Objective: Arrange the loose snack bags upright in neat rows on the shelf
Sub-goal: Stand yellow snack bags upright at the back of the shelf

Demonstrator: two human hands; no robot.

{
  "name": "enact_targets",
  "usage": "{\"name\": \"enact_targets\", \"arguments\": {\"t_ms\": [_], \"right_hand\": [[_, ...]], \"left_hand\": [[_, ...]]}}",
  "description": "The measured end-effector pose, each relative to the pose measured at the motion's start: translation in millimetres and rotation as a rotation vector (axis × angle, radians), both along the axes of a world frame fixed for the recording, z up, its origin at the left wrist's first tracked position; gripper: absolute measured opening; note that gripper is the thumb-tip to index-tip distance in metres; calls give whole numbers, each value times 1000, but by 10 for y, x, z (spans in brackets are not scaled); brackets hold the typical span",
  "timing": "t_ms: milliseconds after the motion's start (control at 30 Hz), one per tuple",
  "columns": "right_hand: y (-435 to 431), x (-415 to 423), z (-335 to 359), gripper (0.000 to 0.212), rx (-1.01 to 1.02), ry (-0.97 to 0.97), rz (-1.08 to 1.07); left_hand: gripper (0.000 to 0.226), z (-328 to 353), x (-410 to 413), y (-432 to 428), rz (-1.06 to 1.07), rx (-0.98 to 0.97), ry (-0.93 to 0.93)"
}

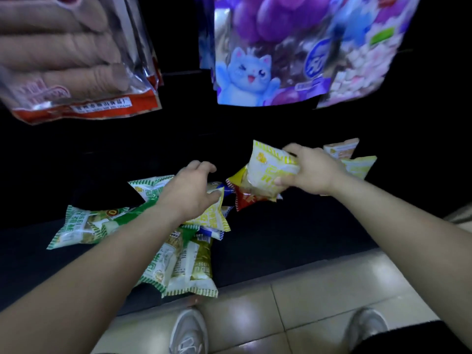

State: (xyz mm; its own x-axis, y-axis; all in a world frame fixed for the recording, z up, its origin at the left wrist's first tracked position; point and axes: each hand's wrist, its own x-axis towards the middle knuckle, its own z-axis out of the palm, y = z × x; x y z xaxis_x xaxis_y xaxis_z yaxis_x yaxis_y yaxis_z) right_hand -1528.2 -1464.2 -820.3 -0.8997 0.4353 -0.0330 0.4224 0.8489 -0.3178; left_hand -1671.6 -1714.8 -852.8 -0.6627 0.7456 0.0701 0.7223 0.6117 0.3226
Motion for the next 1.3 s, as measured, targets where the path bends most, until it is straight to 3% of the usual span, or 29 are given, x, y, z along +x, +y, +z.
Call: {"name": "enact_targets", "arguments": {"t_ms": [133,300,400,533,667,867,933,1100,1300], "right_hand": [[-117,690,314,67,-96,-71,-41],[-197,1347,437,61,-335,-114,-53],[-216,1574,462,66,-359,-113,-2],[-223,1702,420,72,-343,-135,81],[-118,1701,310,74,-167,-167,111],[429,1818,-49,80,-98,-34,-62],[704,1973,-205,77,-134,-39,-145],[1214,2435,-618,59,-151,-260,-253],[1419,2768,-903,40,-100,-294,-330]], "left_hand": [[67,279,457,126,-49,119,-117],[92,476,1119,269,-225,108,-246],[100,611,1394,415,-341,134,-304],[77,725,1639,643,-497,-18,-93],[72,660,1687,875,-431,-192,22],[70,244,1578,1359,-271,-145,43],[71,94,1498,1545,-218,-136,72],[79,-238,1383,2215,-124,-182,51],[82,-778,1460,3200,-119,-170,-34]]}}
